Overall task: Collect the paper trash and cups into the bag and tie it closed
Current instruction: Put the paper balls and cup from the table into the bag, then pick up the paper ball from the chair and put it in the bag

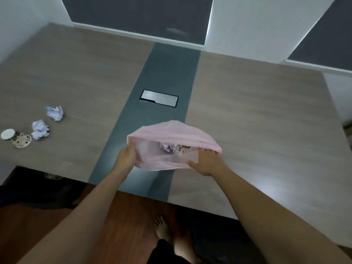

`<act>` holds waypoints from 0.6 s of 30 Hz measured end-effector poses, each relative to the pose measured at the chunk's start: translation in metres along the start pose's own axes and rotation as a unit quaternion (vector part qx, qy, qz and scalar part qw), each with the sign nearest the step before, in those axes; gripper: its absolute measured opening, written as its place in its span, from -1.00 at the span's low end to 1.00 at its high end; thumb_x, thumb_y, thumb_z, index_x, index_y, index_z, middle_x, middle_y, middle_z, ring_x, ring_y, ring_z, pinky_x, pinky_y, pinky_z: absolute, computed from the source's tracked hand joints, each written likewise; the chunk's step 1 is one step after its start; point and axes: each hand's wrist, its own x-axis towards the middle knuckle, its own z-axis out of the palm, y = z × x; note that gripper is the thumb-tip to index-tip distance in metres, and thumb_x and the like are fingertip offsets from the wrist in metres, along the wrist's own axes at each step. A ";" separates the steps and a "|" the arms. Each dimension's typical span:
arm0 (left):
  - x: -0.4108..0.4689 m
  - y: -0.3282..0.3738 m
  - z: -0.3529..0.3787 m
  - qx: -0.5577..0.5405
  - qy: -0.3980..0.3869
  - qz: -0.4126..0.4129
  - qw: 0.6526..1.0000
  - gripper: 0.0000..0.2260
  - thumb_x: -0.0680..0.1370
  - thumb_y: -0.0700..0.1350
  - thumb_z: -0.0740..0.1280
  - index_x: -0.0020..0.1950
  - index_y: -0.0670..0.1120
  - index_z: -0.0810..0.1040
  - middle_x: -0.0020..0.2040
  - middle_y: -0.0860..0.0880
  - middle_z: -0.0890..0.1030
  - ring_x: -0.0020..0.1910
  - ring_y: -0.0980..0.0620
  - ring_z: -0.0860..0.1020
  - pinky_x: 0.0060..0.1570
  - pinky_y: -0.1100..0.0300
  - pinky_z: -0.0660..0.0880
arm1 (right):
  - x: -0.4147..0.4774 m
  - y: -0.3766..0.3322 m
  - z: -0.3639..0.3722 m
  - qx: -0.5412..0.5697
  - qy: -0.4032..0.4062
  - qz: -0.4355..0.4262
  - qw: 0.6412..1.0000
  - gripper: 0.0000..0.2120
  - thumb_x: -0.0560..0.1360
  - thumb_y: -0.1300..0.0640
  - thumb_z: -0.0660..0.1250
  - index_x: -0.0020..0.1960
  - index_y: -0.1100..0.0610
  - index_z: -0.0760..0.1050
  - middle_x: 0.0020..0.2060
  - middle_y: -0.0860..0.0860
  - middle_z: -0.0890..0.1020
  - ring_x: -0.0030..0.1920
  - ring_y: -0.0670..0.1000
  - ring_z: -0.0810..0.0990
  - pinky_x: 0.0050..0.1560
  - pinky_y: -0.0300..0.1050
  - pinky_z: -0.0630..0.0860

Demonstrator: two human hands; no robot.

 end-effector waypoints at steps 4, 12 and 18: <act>0.008 -0.028 0.005 -0.022 -0.039 -0.007 0.999 -0.32 0.69 0.44 0.09 0.34 -0.09 0.66 0.19 -0.15 0.71 0.06 -0.04 0.70 0.10 -0.06 0.68 | -0.005 0.004 0.012 0.022 -0.018 0.021 0.999 -0.06 0.68 -0.27 0.36 0.79 0.19 0.01 0.77 0.16 0.17 0.75 0.21 0.16 0.74 0.11 0.12; 0.008 -0.029 0.010 0.013 -0.088 0.020 0.996 -0.61 0.74 0.24 0.19 0.40 0.09 0.62 0.24 0.04 0.71 0.28 -0.09 0.68 0.21 -0.03 0.66 | -0.007 0.009 -0.005 0.085 0.000 0.011 0.996 -0.23 0.73 -0.13 0.37 0.76 0.20 0.16 0.74 0.14 0.28 0.73 0.18 0.24 0.71 0.01 0.16; -0.010 -0.018 0.021 0.007 -0.088 0.167 0.982 -0.53 0.59 -0.16 0.35 0.45 0.20 0.47 0.25 0.39 0.64 0.30 0.28 0.61 0.14 0.44 0.53 | -0.039 0.017 0.008 0.143 -0.027 0.020 0.989 -0.46 0.76 -0.06 0.33 0.66 0.16 0.42 0.63 0.08 0.49 0.62 0.13 0.45 0.62 -0.02 0.32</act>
